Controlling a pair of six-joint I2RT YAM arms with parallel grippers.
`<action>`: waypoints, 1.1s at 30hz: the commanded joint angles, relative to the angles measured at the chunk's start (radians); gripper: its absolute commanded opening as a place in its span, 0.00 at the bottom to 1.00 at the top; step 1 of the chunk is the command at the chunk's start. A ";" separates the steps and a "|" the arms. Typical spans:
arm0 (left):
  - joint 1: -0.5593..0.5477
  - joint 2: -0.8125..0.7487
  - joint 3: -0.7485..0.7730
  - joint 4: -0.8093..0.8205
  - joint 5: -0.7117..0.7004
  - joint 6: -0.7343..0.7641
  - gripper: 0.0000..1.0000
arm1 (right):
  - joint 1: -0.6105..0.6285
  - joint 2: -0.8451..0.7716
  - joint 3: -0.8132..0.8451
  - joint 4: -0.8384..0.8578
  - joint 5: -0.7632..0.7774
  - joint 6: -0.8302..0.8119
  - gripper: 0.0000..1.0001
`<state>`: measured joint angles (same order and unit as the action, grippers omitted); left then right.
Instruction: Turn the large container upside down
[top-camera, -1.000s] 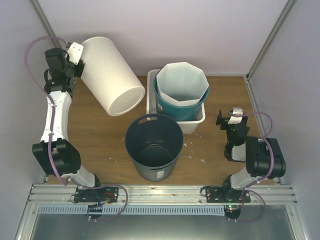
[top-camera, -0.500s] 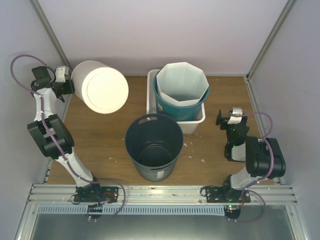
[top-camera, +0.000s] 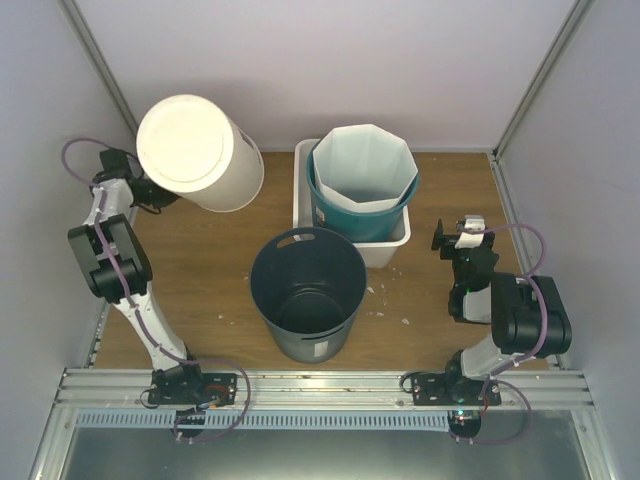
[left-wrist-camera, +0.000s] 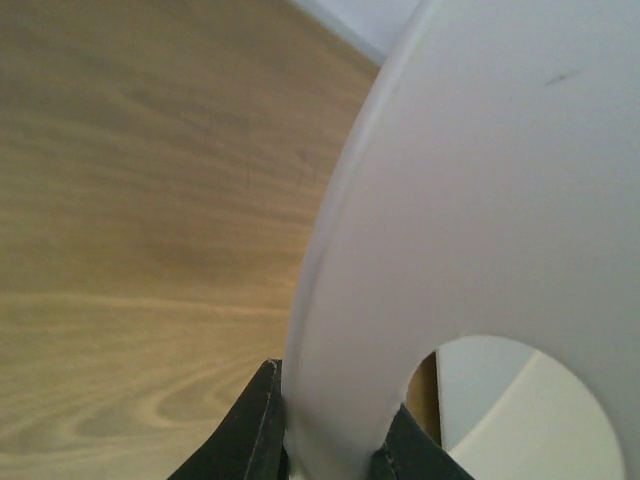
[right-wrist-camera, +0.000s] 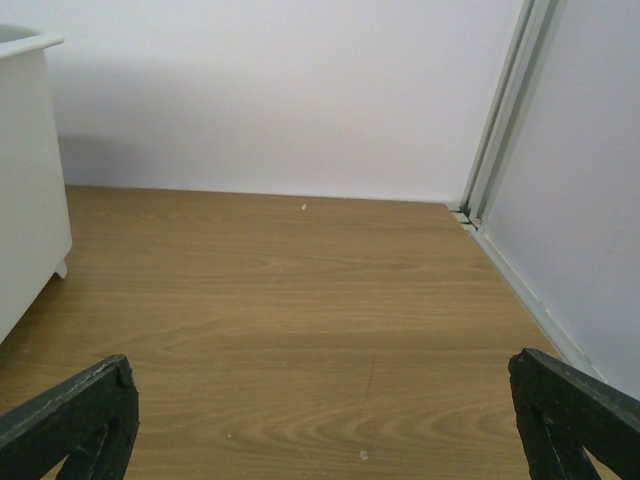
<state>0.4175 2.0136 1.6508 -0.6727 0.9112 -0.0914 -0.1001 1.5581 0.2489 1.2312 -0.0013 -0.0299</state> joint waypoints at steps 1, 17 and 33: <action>-0.029 0.025 -0.052 0.004 0.051 -0.101 0.00 | 0.007 0.013 0.008 0.048 0.006 -0.016 1.00; -0.069 0.161 -0.046 0.022 -0.162 -0.110 0.00 | 0.008 0.013 0.007 0.048 0.005 -0.016 1.00; -0.147 0.425 0.256 0.036 -0.115 -0.204 0.00 | 0.007 0.013 0.008 0.047 0.006 -0.015 1.00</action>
<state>0.3023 2.3775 1.8332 -0.6727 0.7467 -0.2615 -0.1001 1.5581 0.2489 1.2316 -0.0013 -0.0303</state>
